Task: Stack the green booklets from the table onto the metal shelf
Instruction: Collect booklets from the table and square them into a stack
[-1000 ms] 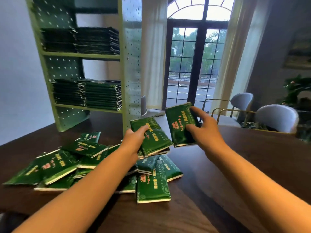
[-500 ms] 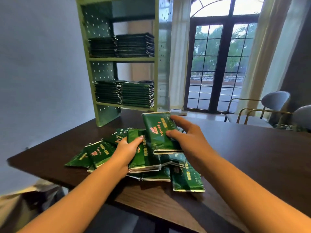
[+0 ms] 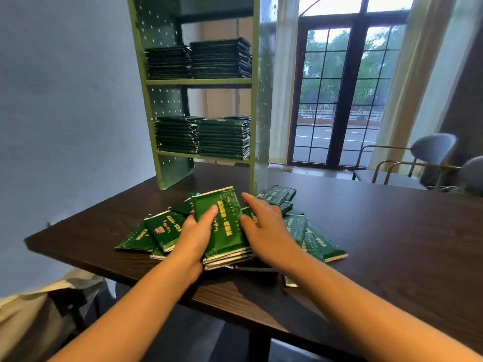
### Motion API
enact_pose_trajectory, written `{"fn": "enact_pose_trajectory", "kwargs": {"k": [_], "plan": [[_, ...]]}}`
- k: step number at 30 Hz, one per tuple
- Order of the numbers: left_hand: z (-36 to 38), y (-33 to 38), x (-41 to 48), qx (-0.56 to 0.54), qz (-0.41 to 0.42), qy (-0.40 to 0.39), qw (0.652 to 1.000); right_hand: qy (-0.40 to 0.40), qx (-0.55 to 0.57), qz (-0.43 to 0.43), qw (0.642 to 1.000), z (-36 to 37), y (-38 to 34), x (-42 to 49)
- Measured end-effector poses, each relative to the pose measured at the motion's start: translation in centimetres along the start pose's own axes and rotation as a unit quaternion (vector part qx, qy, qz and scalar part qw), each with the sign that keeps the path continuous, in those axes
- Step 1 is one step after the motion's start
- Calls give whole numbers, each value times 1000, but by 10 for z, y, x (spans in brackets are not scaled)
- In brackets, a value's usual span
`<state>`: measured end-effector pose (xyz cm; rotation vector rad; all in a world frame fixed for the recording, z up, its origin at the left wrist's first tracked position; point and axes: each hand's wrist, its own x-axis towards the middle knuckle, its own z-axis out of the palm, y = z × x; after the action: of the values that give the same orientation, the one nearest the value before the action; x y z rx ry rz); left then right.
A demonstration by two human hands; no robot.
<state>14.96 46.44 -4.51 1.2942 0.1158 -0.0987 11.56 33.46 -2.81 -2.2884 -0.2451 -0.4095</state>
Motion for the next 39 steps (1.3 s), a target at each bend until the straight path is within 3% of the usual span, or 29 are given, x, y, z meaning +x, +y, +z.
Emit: {"fn": "enact_pose_trajectory", "kwargs": {"k": [3, 7, 11, 16, 20, 23, 26, 30, 36, 39], "plan": [[-13, -1, 9, -11, 6, 34, 999, 14, -7, 73, 997, -8, 19, 17], [-25, -10, 14, 77, 76, 57, 993, -35, -65, 177, 981, -15, 40, 25], [-29, -17, 16, 95, 94, 68, 989, -52, -175, 166, 969, -11, 42, 21], [-27, -18, 24, 105, 82, 70, 989, 44, 66, 96, 992, -17, 32, 17], [-22, -13, 35, 111, 16, 44, 993, 112, 287, 88, 947, -25, 14, 12], [-9, -8, 33, 59, -57, 5, 997, 82, 328, 91, 937, -23, 7, 6], [10, -4, 28, -11, -66, -19, 998, 54, 271, 88, 957, -9, 6, 0], [21, -14, 28, 14, -38, -34, 999, 61, 65, 36, 995, 7, 19, -7], [15, -33, 30, 27, 45, -26, 998, 36, -40, 3, 999, -7, 35, -5], [17, -38, 23, 52, 117, -12, 992, 36, -185, 14, 982, -21, 53, -1]]}}
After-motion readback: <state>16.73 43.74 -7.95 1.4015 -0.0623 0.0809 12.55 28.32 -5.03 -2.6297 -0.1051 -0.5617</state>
